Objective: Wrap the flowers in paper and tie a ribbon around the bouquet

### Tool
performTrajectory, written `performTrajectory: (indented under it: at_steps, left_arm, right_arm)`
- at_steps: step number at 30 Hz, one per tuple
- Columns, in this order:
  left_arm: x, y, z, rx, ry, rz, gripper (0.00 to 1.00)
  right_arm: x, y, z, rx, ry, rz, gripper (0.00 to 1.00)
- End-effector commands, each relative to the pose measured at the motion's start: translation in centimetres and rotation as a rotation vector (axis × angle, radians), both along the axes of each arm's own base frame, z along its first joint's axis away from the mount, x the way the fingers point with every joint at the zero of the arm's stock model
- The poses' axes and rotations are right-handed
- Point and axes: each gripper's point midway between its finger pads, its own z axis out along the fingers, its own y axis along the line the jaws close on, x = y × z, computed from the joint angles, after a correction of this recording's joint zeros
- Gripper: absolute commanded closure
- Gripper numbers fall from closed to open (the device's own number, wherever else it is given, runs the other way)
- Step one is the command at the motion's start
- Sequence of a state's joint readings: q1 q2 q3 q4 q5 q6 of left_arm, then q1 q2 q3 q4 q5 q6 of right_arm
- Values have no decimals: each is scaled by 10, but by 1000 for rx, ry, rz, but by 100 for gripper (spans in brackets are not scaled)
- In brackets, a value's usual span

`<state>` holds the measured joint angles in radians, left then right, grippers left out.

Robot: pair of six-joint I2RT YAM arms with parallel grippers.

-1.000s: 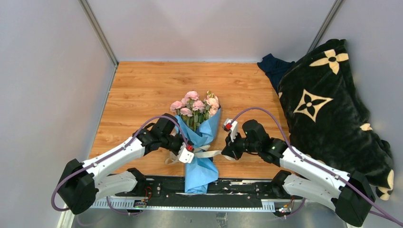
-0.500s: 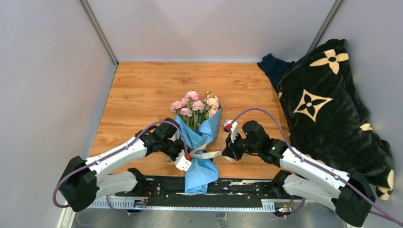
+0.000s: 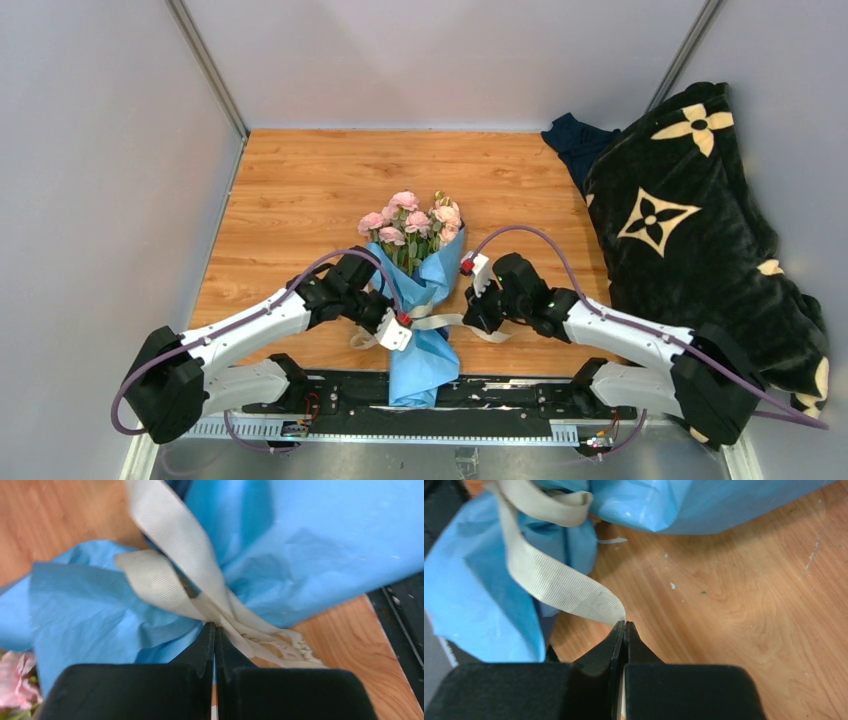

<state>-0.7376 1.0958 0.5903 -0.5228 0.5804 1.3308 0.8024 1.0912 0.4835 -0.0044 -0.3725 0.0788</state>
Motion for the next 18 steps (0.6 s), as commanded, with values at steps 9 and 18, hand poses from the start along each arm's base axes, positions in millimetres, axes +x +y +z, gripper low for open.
performTrajectory:
  at_steps: [9,18]
  left_arm:
    - [56,-21,58,-202,4,303,100]
    - [11,-21,53,-171,154,206,87]
  right_arm:
    - [77,-12,19,-55,-148,-91,100]
    - [59,-9,23,-51,-84,-7,100]
